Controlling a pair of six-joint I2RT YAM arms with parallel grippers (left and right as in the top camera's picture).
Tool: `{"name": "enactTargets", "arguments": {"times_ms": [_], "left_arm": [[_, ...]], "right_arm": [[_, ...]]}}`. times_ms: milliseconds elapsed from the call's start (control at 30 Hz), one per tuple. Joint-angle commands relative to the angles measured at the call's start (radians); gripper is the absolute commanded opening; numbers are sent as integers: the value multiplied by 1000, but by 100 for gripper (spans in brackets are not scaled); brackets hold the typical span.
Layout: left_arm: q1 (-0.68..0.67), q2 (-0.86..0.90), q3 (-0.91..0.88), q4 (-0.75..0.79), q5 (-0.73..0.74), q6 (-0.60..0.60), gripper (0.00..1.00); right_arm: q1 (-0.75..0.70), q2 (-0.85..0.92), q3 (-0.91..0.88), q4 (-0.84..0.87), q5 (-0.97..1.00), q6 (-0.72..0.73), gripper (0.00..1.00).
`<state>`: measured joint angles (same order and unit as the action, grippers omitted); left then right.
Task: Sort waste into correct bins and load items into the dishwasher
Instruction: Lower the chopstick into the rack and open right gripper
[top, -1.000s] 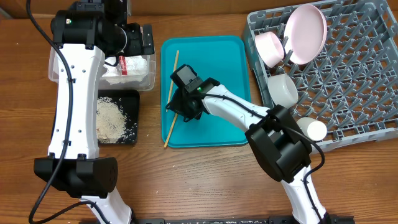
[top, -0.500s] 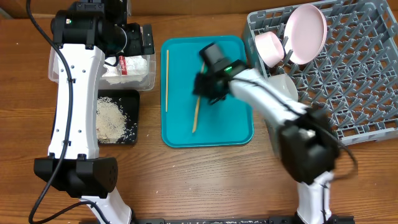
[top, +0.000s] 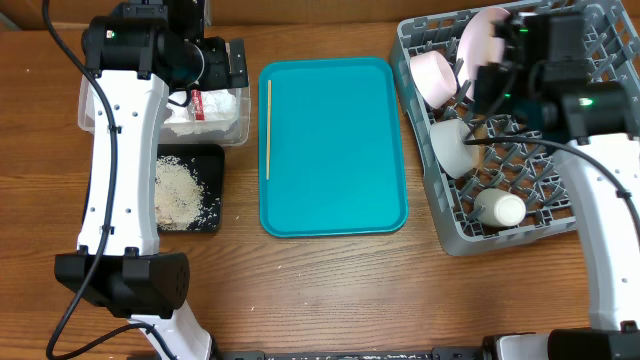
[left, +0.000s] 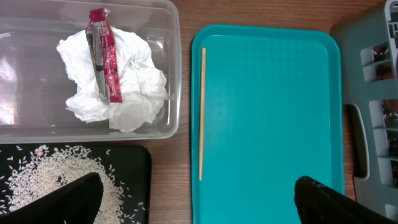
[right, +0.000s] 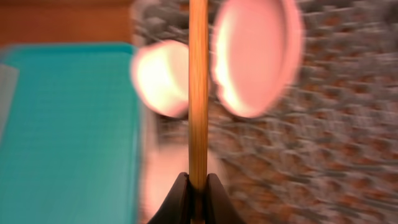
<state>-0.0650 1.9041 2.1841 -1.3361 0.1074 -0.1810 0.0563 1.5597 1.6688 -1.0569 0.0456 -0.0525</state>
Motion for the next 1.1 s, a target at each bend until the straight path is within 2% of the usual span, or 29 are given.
{"name": "enactTargets", "arguments": {"times_ms": [0, 100, 267, 500, 800, 900, 967, 1033, 1067], "left_arm": [[-1, -4, 10, 1, -7, 9, 100], [-1, -4, 10, 1, -7, 9, 100], [-1, -4, 10, 1, -6, 9, 100], [-1, -4, 10, 1, -7, 9, 100], [-1, -4, 10, 1, -7, 9, 100], [-1, -4, 10, 1, -7, 9, 100], [-1, -4, 10, 1, -6, 9, 100], [-1, -4, 10, 1, -7, 9, 100], [-1, -4, 10, 1, -7, 9, 100]], "right_arm": [[-49, 24, -19, -13, 122, -289, 4], [-80, 51, -45, -14, 191, -375, 4], [-114, 116, -60, -15, 246, -429, 4], [-119, 195, -60, -15, 245, -428, 4], [-118, 200, -58, -19, 209, -427, 31], [-118, 195, -57, -19, 175, -426, 49], [-118, 184, -55, -20, 153, -419, 56], [-118, 166, -47, -24, 123, -414, 72], [-118, 157, -42, -24, 107, -401, 76]]}}
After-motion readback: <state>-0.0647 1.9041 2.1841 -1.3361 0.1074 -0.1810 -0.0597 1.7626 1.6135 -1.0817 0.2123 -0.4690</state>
